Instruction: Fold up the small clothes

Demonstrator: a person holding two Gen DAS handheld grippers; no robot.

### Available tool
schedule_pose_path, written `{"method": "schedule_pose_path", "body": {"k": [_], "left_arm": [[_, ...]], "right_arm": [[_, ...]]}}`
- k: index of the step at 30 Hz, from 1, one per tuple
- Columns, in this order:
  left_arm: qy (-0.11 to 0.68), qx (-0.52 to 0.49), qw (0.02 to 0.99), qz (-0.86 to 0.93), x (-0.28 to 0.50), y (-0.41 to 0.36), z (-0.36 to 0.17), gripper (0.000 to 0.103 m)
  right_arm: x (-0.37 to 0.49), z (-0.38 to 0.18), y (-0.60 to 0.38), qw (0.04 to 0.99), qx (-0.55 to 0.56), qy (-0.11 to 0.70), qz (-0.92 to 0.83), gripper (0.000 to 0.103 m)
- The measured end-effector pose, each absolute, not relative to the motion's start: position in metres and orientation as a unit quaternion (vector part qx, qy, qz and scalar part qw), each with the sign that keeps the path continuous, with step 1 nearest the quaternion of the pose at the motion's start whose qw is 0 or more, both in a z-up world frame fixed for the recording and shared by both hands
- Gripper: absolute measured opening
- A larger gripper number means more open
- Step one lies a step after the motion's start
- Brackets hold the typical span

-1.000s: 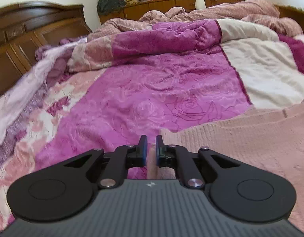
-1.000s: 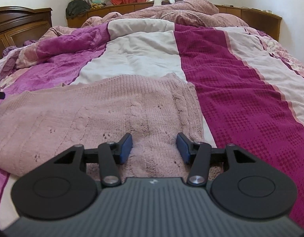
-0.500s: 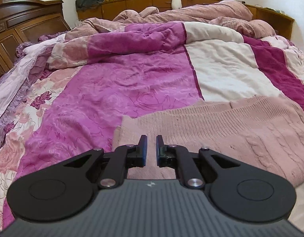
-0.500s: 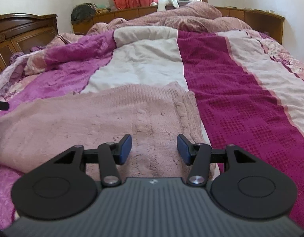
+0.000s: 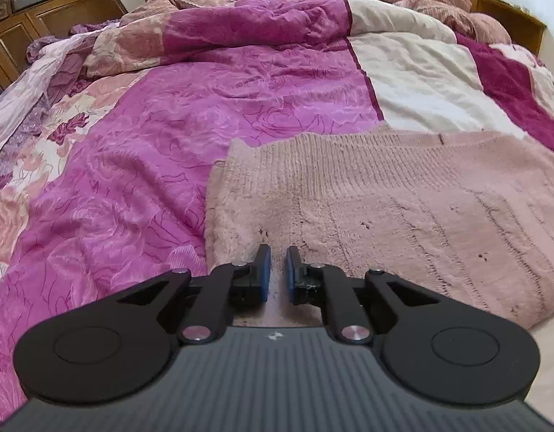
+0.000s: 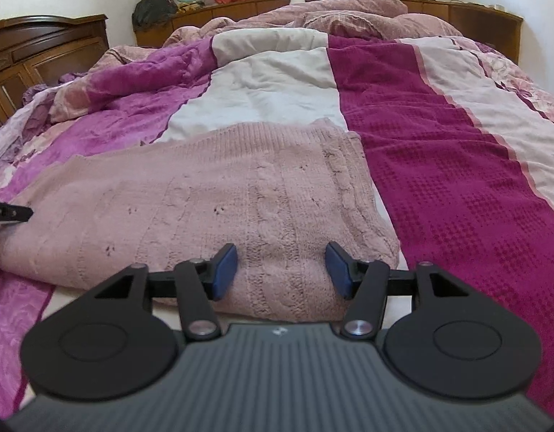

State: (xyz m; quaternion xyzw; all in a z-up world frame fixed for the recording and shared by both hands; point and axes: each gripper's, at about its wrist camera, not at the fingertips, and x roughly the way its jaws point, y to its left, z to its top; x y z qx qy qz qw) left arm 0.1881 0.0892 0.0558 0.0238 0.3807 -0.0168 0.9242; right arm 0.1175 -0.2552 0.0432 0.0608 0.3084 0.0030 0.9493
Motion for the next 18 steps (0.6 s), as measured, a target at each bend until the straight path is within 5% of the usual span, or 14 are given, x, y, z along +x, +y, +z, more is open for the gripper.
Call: {"method": "schedule_pose_path", "body": {"k": [6, 11, 18], "left_arm": [[0.372, 0.015, 0.928, -0.012, 0.156, 0.087, 0.075, 0.020], [0.359, 0.007, 0.933, 0.006, 0.114, 0.076, 0.092, 0.045], [0.376, -0.012, 0.927, 0.010, 0.068, 0.060, 0.095, 0.048]], "right_arm": [[0.101, 0.053, -0.261, 0.950, 0.101, 0.296, -0.001, 0.057], [0.081, 0.059, -0.271, 0.948, 0.149, 0.282, -0.007, 0.057], [0.056, 0.063, -0.288, 0.941, 0.198, 0.274, -0.011, 0.058]]}}
